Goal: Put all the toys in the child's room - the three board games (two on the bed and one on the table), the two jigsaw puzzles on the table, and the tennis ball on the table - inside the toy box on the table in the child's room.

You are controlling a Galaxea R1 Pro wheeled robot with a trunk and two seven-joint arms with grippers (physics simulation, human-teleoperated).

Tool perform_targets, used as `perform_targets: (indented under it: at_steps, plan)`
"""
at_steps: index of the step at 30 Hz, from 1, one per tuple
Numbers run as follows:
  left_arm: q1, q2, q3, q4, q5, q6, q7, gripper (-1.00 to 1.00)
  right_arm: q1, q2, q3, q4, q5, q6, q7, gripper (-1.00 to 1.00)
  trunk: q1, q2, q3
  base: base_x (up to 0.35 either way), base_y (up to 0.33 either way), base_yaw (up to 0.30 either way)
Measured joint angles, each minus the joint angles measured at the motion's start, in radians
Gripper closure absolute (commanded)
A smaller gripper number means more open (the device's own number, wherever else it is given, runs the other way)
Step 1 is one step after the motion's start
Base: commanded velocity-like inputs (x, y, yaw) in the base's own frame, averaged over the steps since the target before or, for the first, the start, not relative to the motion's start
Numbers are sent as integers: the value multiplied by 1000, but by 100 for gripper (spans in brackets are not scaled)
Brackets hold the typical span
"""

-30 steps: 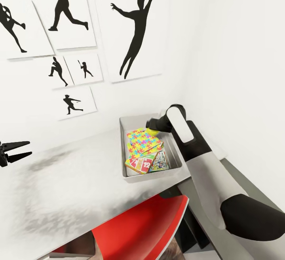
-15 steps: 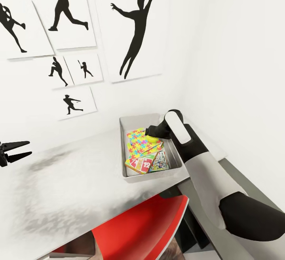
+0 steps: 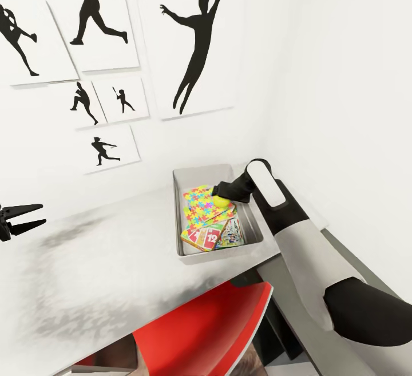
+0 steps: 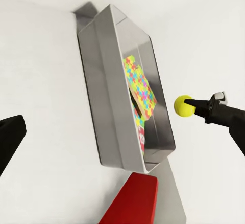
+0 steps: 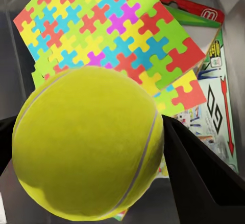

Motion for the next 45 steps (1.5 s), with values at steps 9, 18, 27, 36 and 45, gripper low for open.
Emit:
perform_targets:
  at_steps: [9,18,27,36,45]
  plan:
    - [0,0,1,0,1,0,0,-100,1,1,-1,-5,-8,0,0,100,0,0,0,-64,-40,0]
    - [0,0,0,0,1,0,0,-100,1,1,-2,-4,-4,0,-2,100,0,0,0,-54,-135,6]
    - [0,0,-1,0,1,0,0,-100,7,3,-2,2,1,0,-18,100,0,0,0,-114,-125,3]
    - [0,-2,-1,0,1,0,1,-100,10,7,-2,33,4,0,-51,100,0,0,0,-11,-3,0]
    - [0,-9,-1,0,0,-1,1,-100,10,14,0,44,9,0,-54,100,0,0,0,0,0,0]
